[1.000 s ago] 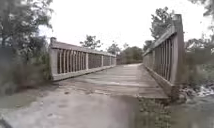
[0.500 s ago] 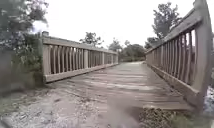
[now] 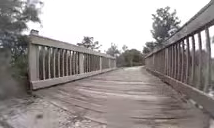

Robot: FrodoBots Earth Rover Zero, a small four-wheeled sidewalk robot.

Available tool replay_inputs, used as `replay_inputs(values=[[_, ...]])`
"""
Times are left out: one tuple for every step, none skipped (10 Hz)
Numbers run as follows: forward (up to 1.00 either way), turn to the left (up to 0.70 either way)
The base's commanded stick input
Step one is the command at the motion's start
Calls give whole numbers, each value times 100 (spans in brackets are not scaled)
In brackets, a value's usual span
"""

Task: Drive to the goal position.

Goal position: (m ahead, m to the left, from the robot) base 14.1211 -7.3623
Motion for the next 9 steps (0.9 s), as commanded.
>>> replay_inputs(values=[[70,0],[70,0],[70,0],[70,0],[70,0],[70,0],[70,0],[70,0],[70,0]])
